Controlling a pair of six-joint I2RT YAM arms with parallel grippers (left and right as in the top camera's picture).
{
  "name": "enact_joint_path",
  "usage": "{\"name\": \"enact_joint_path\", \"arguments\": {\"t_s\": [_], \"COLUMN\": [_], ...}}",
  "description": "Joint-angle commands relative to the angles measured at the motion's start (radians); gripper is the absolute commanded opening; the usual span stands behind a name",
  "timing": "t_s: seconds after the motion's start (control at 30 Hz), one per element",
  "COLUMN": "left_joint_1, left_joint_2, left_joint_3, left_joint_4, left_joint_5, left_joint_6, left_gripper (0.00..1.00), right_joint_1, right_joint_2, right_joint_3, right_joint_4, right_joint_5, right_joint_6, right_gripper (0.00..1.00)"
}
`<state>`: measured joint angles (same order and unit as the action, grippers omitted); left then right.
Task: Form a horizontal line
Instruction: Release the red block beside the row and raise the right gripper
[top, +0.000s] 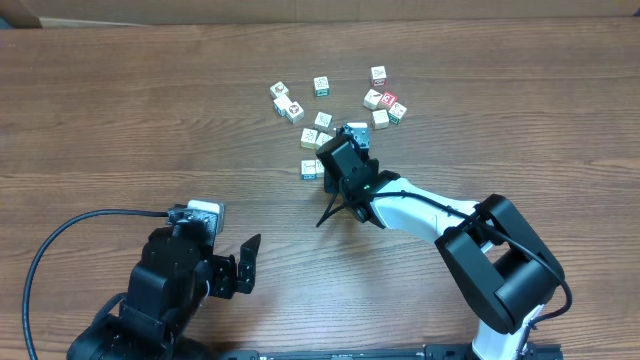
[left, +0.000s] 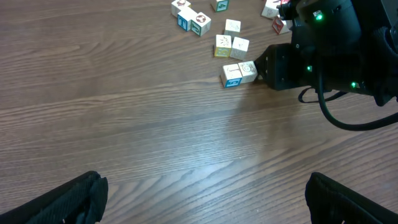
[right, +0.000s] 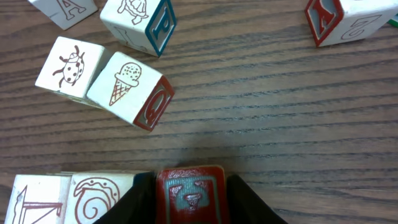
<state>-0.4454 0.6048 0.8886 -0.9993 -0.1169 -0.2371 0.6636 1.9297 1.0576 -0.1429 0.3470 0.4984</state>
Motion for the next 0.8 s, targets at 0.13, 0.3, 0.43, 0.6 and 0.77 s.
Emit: {"name": "enact_joint_path", "arguments": {"t_s": [0.13, 0.3, 0.43, 0.6, 0.77], "left_joint_1": [-0.006, -0.006, -0.006, -0.006, -0.006], "left_joint_2": [-0.007, -0.007, -0.007, -0.007, -0.007], "left_joint_3": [-0.004, -0.004, -0.004, -0.004, -0.004], "left_joint_4": [0.002, 0.002, 0.002, 0.002, 0.002], "left_joint_5": [-0.013, -0.013, -0.013, -0.013, -0.013], "left_joint_6": [-0.014, -0.014, -0.014, -0.014, -0.014], "left_gripper": [1.00, 1.00, 0.99, 1.00, 1.00], "right_joint_1": [0.005, 0.004, 0.003, 0.000, -0.023], "right_joint_2": [0.012, 0.012, 0.012, 0.012, 0.012], "right_joint_3": [-0.004, -0.002, 0.020, 0.060, 0.084], "right_joint_4": [0.008, 0.008, 0.007, 0.004, 0.000], "right_joint_5": [0.000, 0.013, 0.019, 0.043, 0.046], "right_joint_6": [-0.002, -0.002, -0.038, -0.062, -0.061], "right_gripper": [0.36, 0.36, 0.37, 0.38, 0.40]}}
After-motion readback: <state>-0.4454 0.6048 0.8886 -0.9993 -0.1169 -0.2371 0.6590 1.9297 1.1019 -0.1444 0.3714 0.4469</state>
